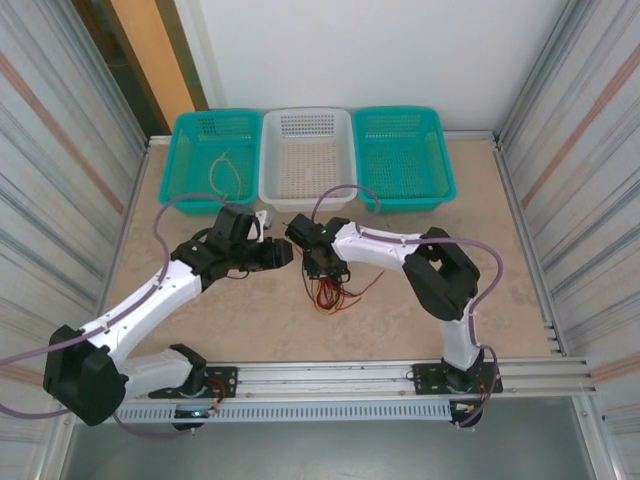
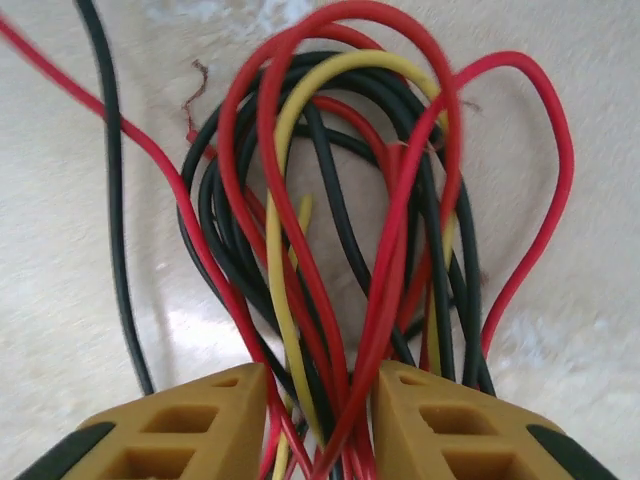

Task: Untangle the cables

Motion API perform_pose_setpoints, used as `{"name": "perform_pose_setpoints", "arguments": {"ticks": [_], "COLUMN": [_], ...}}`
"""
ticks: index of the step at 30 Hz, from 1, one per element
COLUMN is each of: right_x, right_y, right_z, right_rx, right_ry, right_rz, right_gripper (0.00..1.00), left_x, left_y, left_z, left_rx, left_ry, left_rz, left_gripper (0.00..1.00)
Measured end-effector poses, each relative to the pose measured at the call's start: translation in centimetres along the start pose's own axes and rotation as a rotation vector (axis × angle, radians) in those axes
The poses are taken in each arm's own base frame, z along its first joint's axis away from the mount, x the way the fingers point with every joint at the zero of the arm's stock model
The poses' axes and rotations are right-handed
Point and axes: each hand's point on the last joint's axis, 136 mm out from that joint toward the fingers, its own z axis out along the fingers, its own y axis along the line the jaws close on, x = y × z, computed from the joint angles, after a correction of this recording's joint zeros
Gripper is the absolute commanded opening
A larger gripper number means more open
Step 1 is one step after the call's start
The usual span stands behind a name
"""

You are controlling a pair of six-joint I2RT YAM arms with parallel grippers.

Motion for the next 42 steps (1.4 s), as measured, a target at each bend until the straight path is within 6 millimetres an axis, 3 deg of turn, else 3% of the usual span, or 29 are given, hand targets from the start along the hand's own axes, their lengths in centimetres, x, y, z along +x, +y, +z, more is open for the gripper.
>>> {"name": "perform_pose_setpoints", "arguments": {"ticks": [2,5,7,10,11,14,15,18,22,25,28,31,36,42], "right_x": [-0.4,-0.8,-0.6,-0.4,-0.6,-1.4,-1.8,-2.1,-1.2,-0.2,0.2,-0.4,-2.0,-1.5], "right_y": [-0.6,-1.6,-2.1,-2.6,-2.6,-2.7,-2.8,-4.3,-8.1,-9.4,-8.3,-6.1,-2.4,-2.1], "right_z": [0.0,-0.9,-2.4,-6.6,-8.3,-13.1,-14.3,-15.7,-13.6,-12.6,-12.0,-10.2,-5.1,-0.4], "right_rx": [0.008,0.008,-0.015,-0.102,-0.138,-0.225,-0.247,-0.245,-0.137,-0.095,-0.119,-0.140,-0.129,-0.094], "right_ry": [-0.004,-0.040,-0.079,-0.169,-0.209,-0.324,-0.358,-0.412,-0.363,-0.312,-0.275,-0.208,-0.085,0.036], "right_rz": [0.000,-0.015,-0.035,-0.071,-0.081,-0.094,-0.091,-0.063,0.008,0.035,0.041,0.043,0.034,0.059], "right_gripper": [0.01,0.00,0.00,0.02,0.06,0.43,0.50,0.55,0.44,0.24,0.19,0.18,0.15,0.18], "left_x": [0.0,0.0,0.0,-0.2,-0.3,-0.8,-0.9,-1.2,-1.2,-1.0,-0.7,-0.4,-0.4,-0.5], "left_y": [0.0,0.0,0.0,-0.7,-1.1,-2.3,-2.6,-2.9,-2.7,-2.4,-1.8,-1.4,-1.3,0.2], "left_z": [0.0,0.0,0.0,-0.1,-0.1,-0.2,-0.2,0.2,1.3,2.1,2.9,3.3,3.0,1.7], "left_rx": [0.000,0.001,0.006,0.042,0.065,0.120,0.132,0.148,0.146,0.144,0.130,0.113,0.108,0.092], "left_ry": [0.001,0.001,0.002,0.002,0.001,-0.008,-0.011,-0.009,0.008,0.019,0.039,0.053,0.047,0.013], "left_rz": [-0.001,-0.003,-0.010,-0.015,-0.017,-0.016,-0.013,-0.013,-0.027,-0.041,-0.056,-0.065,-0.063,-0.089], "left_gripper": [0.40,0.41,0.43,0.47,0.47,0.47,0.47,0.46,0.41,0.39,0.36,0.34,0.30,0.29]}}
